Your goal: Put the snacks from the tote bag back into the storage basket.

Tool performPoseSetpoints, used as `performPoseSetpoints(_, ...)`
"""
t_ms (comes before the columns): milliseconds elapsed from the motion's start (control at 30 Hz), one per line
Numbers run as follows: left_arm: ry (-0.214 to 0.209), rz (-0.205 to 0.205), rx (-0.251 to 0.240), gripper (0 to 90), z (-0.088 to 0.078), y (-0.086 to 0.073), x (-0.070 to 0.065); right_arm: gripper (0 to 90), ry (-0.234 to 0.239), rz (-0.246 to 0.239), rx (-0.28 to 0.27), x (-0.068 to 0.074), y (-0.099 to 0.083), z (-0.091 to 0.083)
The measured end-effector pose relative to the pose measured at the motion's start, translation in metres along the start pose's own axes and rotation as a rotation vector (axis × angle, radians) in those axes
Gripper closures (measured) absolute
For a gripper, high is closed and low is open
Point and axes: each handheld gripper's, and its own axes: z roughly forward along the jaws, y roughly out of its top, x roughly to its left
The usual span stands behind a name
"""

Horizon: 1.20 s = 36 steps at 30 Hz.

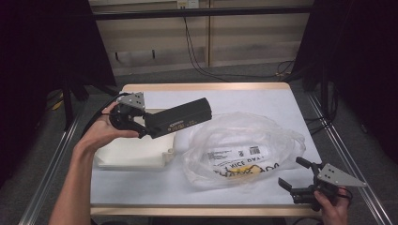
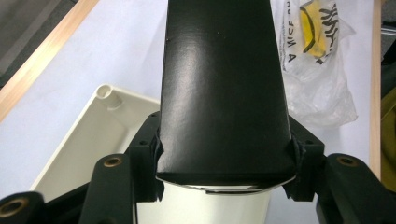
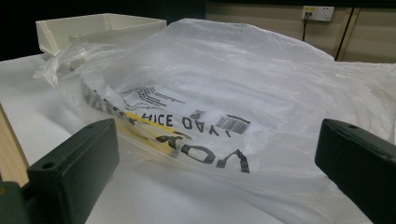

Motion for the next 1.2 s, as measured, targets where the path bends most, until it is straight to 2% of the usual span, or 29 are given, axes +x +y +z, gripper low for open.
performPoseSetpoints(200,0.025,-0.016,-0.006,43.4,-0.012,-0.011,0.005,0.0,-0.002,0.002,0.003,0.0,0.0,0.0)
performPoseSetpoints(433,0.043,-0.036,0.019,43.4,-0.022,-0.026,0.013,0.0,-0.001,0.005,0.001,0.001,0.0,0.0)
performPoseSetpoints(533,0.052,-0.054,-0.016,43.4,-0.025,-0.036,0.017,0.0,-0.002,0.006,0.003,0.0,0.0,0.0)
performPoseSetpoints(733,0.064,-0.057,0.024,43.4,-0.029,-0.047,0.022,0.0,-0.002,0.007,0.003,0.001,0.0,0.0)
performPoseSetpoints(833,0.071,-0.071,0.004,43.4,-0.032,-0.054,0.025,0.0,0.0,0.004,0.003,0.0,0.0,0.0)
performPoseSetpoints(933,0.071,-0.071,0.031,43.4,-0.034,-0.059,0.027,0.0,-0.001,0.006,0.003,0.001,0.0,0.0)
performPoseSetpoints(1200,0.073,-0.074,0.047,43.4,-0.032,-0.067,0.032,0.0,-0.001,0.005,0.004,0.001,0.0,0.0)
